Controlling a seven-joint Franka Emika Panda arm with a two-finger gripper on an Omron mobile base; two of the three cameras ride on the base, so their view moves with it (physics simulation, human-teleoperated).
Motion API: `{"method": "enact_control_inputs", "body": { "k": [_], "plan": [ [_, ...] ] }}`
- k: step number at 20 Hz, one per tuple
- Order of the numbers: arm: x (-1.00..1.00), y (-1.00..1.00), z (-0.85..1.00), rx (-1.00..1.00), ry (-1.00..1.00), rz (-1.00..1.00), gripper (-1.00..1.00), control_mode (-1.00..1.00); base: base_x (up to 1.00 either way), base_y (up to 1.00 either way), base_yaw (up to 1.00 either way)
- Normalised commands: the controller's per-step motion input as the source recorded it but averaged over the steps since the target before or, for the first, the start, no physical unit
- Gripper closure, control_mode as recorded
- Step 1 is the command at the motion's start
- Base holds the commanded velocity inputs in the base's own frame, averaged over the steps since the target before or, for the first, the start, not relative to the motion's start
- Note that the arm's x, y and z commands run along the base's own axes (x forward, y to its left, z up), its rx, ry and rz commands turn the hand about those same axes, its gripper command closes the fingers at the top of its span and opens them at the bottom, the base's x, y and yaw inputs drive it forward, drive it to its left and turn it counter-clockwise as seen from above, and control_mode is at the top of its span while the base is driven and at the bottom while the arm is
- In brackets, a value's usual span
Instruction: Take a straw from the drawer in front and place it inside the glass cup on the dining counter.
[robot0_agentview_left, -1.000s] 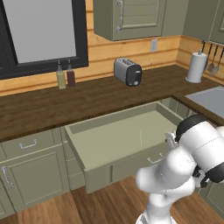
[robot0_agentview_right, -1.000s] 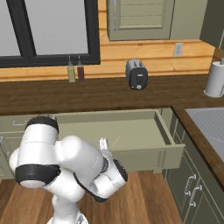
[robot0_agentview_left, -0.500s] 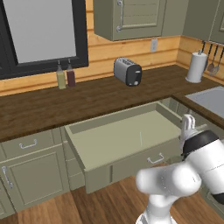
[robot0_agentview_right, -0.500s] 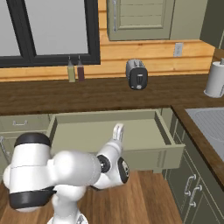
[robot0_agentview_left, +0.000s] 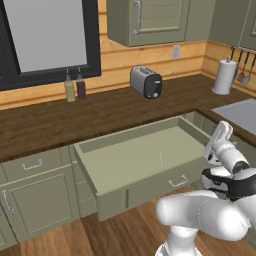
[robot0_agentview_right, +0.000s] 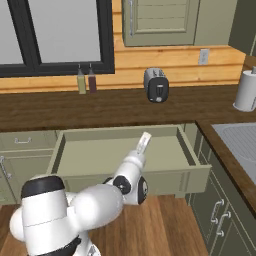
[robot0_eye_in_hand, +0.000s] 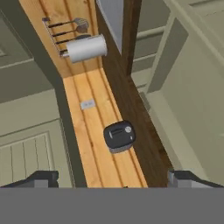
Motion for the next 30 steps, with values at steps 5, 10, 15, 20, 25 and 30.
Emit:
{"method": "enact_control_inputs", "body": {
  "k": [5, 10, 15, 20, 25, 30],
  "plan": [
    [0.03, 0.01, 1.0, -0.11, 0.22, 0.06, -1.0, -1.0, 0.0, 0.0, 0.0],
    [0.05, 0.29, 0.86, -0.47, 0.54, 0.24, -1.0, -1.0, 0.0, 0.0, 0.0],
    [0.08, 0.43, 0.51, -0.61, 0.77, 0.3, -1.0, -1.0, 0.0, 0.0, 0.0],
    [0.2, 0.08, 0.34, -0.43, 0.67, 0.29, -1.0, -1.0, 0.0, 0.0, 0.0],
    [0.0, 0.0, -0.11, -0.05, 0.02, 0.16, -1.0, -1.0, 0.0, 0.0, 0.0],
    [0.04, 0.0, -0.62, -0.05, 0.0, 0.24, -1.0, -1.0, 0.0, 0.0, 0.0]
  ]
}}
